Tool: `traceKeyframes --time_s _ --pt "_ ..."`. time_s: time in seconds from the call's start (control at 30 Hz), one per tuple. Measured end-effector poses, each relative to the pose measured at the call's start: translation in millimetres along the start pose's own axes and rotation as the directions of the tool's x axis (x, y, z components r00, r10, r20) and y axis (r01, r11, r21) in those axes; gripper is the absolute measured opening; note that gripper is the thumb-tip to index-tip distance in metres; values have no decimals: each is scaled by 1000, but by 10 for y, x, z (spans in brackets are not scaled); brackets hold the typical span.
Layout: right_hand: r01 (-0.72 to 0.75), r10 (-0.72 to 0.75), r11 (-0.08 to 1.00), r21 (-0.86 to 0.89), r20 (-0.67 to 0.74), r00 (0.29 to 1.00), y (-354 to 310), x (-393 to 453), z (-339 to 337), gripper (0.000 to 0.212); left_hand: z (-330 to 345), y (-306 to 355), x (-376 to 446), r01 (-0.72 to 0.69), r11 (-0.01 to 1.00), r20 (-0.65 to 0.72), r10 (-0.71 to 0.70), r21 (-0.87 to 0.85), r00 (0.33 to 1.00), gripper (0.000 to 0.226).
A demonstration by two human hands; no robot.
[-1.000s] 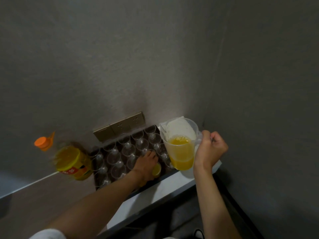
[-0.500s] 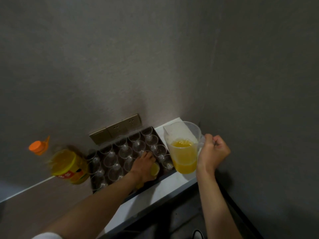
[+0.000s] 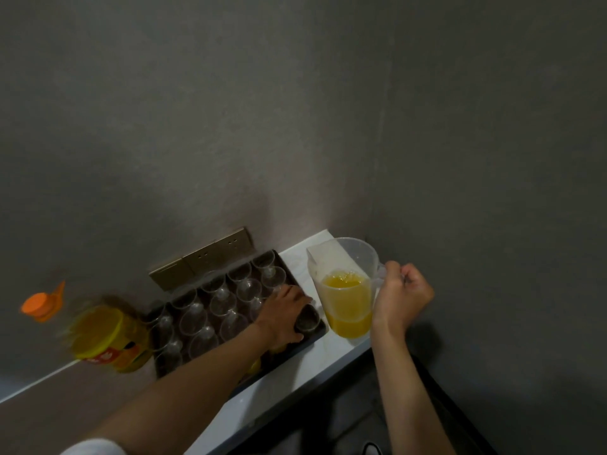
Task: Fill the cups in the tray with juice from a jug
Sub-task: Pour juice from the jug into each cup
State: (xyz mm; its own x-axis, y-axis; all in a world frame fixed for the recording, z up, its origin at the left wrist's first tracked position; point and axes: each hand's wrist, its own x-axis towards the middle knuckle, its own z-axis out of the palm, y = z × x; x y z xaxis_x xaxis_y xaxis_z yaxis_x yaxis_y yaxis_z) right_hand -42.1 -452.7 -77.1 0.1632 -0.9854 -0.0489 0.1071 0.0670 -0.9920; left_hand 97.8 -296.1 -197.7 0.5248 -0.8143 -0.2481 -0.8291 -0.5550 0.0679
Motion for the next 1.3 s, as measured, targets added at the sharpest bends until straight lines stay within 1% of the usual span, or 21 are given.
traceKeyframes --time_s 0.2,0.3,0.4,0.6,0.77,0.83,0.9,1.07,1.2,1.3 --pt "-8 8 1000 -3 -18 1000 68 125 -7 44 95 -19 138 31 999 66 -34 43 997 93" --pt "-2 2 1000 -8 -21 1000 84 161 -20 44 140 -18 152 38 999 52 -39 16 998 86" --pt "-4 4 1000 -17 -29 1000 98 199 -27 43 168 0 170 25 1000 5 -25 -5 1000 78" --pt "-22 21 999 -29 -37 999 136 259 -34 42 139 14 141 19 994 -79 -28 -109 996 69" --pt "-37 36 999 -33 -24 999 136 304 -7 35 33 10 24 -6 969 -146 -31 -247 989 60" --pt "-24 24 999 -24 -13 1000 95 314 0 31 -75 52 -63 10 946 -186 -74 -324 980 53" --pt "-7 7 1000 -27 -7 1000 45 324 6 30 -178 110 -139 42 906 -202 -139 -420 970 52" --pt "60 -59 998 -29 37 998 -95 315 73 33 -287 120 -280 77 800 -263 -284 -595 922 70" --pt "102 -101 995 -6 95 990 -231 191 153 32 -468 137 -376 47 708 -348 -403 -705 846 61" --pt "110 -112 994 22 126 986 -339 77 252 33 -622 139 -490 38 623 -380 -523 -781 763 54"
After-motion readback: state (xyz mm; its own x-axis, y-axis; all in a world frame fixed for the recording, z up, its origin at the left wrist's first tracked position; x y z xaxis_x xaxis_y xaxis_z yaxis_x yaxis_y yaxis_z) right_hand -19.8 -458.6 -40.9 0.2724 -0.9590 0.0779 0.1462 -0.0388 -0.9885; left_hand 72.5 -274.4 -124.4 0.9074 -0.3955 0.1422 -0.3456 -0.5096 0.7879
